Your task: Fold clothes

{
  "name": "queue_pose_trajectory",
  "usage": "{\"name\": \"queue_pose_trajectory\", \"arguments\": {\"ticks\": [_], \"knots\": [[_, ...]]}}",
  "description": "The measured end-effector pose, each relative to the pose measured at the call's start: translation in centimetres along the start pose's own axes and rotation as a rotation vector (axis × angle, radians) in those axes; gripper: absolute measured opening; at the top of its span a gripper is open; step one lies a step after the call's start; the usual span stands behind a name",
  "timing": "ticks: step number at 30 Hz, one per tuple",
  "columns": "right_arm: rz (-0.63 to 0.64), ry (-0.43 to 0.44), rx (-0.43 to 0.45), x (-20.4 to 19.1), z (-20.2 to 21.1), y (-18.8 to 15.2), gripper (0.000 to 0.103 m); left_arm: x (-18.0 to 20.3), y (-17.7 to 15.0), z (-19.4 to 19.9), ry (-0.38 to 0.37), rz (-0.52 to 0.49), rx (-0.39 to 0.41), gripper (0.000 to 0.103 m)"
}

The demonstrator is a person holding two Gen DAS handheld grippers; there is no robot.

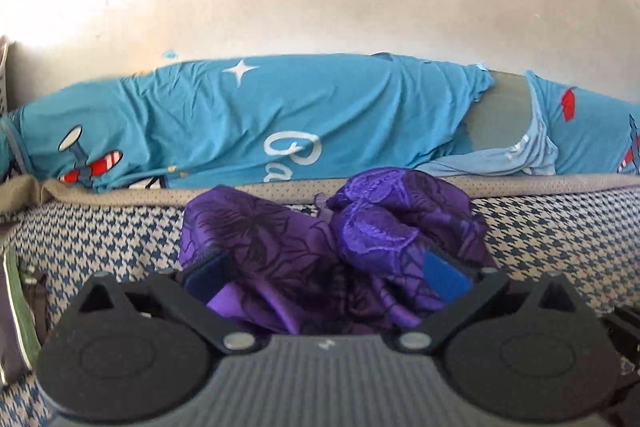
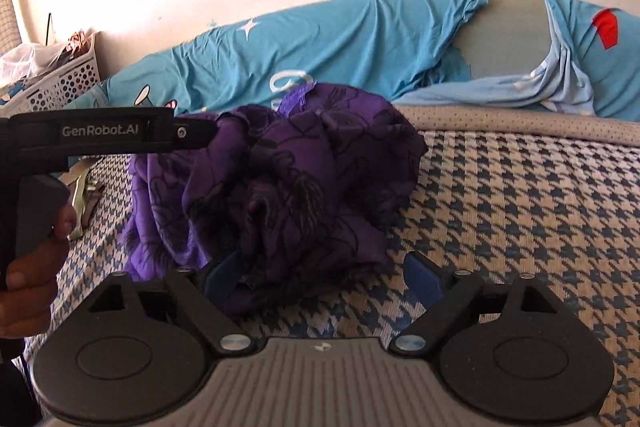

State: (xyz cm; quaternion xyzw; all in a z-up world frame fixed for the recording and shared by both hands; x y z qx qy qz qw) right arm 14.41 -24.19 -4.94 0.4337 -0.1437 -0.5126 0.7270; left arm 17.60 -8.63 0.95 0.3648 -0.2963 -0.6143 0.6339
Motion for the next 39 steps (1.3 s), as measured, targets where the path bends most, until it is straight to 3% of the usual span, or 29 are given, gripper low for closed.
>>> {"name": "queue_pose_trajectory", "arguments": {"ticks": [3,11,15,18,25,30,32,36,39], "knots": [[0.036,-0.032,-0.08,0.0,-1.1,-1.5,0.088,1.7,-1.4,-0.8,-0.059,-0.022,-0.06,0.103],[0.098,-0.067,-0.12,0.0,-2.4,-4.5,0.088,1.8,-4.2,-2.3,-0.032,-0.034,-0.14,0.103],[0.129,-0.098,-0.095,-0.1,-3.0,-4.9,0.092,0.6,-5.6,-2.9,-0.024,0.008,-0.188,0.103],[0.158,-0.115,-0.074,-0.3,-3.6,-5.2,0.103,0.0,-6.2,-2.5,-0.016,0.003,-0.187,0.103],[0.208,-0.148,-0.046,-0.7,-4.2,-5.8,0.103,-1.4,-7.8,-1.2,0.01,0.04,-0.22,0.103],[0.217,-0.155,-0.041,-0.7,-4.3,-5.8,0.103,-2.0,-10.6,-1.1,0.007,0.11,-0.34,0.103],[0.214,-0.154,-0.041,-0.6,-4.3,-5.9,0.103,-2.3,-11.2,-1.0,0.003,0.132,-0.35,0.103],[0.213,-0.154,-0.041,-0.6,-4.4,-5.8,0.103,-2.5,-11.5,-0.5,0.014,0.123,-0.343,0.103],[0.214,-0.154,-0.041,-0.7,-4.4,-5.8,0.103,-2.6,-13.0,-0.6,0.044,0.121,-0.396,0.103]]}}
Point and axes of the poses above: each gripper's, at about its wrist camera, not at the fingertips, and z roughly against the way its jaws point, x to its right, y to its top, the point moved 10 cm from there along -z, roughly the way its jaws point, and after that the axes turned 4 degrees about y, right-handed, at the moved point
